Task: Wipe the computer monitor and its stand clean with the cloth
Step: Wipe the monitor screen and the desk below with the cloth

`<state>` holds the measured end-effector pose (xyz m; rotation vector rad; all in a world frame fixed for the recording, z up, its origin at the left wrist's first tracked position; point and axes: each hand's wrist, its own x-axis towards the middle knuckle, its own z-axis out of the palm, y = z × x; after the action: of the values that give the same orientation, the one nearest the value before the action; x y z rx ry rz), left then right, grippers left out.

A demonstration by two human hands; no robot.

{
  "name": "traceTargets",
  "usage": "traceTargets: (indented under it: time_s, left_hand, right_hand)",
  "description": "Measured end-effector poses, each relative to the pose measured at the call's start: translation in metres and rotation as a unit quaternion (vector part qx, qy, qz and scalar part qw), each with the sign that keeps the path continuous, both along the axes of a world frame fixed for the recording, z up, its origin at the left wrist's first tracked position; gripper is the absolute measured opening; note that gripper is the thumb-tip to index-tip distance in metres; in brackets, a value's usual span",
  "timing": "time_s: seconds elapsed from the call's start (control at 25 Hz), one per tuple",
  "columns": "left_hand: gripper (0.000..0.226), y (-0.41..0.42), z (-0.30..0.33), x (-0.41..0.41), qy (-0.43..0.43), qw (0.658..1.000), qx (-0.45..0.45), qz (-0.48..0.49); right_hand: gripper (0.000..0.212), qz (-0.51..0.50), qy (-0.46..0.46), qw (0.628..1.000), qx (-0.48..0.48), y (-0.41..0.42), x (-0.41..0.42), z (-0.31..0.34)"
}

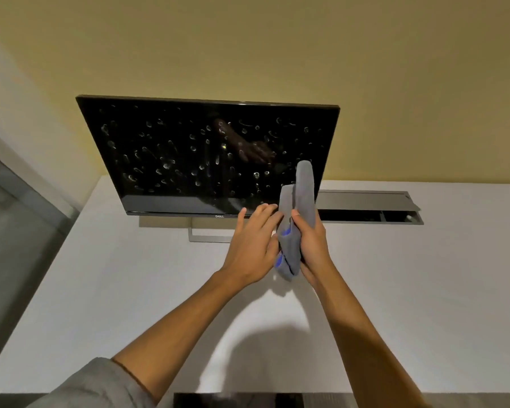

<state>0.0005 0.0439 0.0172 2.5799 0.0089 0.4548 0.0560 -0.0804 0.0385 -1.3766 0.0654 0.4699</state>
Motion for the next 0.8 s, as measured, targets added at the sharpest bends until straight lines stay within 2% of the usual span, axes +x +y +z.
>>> traceTargets:
  time_s: [0.04, 0.12, 0.2, 0.28, 0.4, 0.52, 0.72, 0.8]
  left_hand:
    - [0.043, 0.022, 0.001, -0.006, -0.012, 1.000, 0.026, 0.013]
    - [0.046, 0.074, 0.009, -0.019, -0.035, 0.996, 0.075, 0.036]
    - [0.045, 0.128, 0.022, -0.029, -0.053, 0.989, 0.123, 0.063]
    - [0.042, 0.185, 0.037, -0.038, -0.062, 0.982, 0.155, 0.093]
    - [0.040, 0.255, 0.057, -0.051, -0.067, 0.966, 0.210, 0.133]
    - [0.050, 0.305, 0.073, -0.060, -0.066, 0.944, 0.289, 0.147]
    - [0.081, 0.343, 0.101, -0.055, -0.058, 0.920, 0.339, 0.187]
    - [0.086, 0.353, 0.112, -0.047, -0.055, 0.917, 0.352, 0.177]
  right_hand:
    - [0.045, 0.007, -0.123, 0.989, -0.087, 0.010, -0.002, 0.003]
    - [0.049, 0.030, -0.343, 0.914, -0.213, 0.042, -0.005, 0.012]
    - [0.051, 0.055, -0.460, 0.829, -0.313, 0.069, -0.006, 0.019]
    - [0.054, 0.085, -0.532, 0.750, -0.384, 0.099, -0.007, 0.028]
    - [0.061, 0.116, -0.630, 0.639, -0.425, 0.147, -0.004, 0.044]
    - [0.074, 0.136, -0.671, 0.564, -0.461, 0.193, -0.004, 0.059]
    - [0.072, 0.186, -0.740, 0.432, -0.481, 0.253, 0.007, 0.073]
    - [0.068, 0.191, -0.771, 0.374, -0.479, 0.273, 0.017, 0.083]
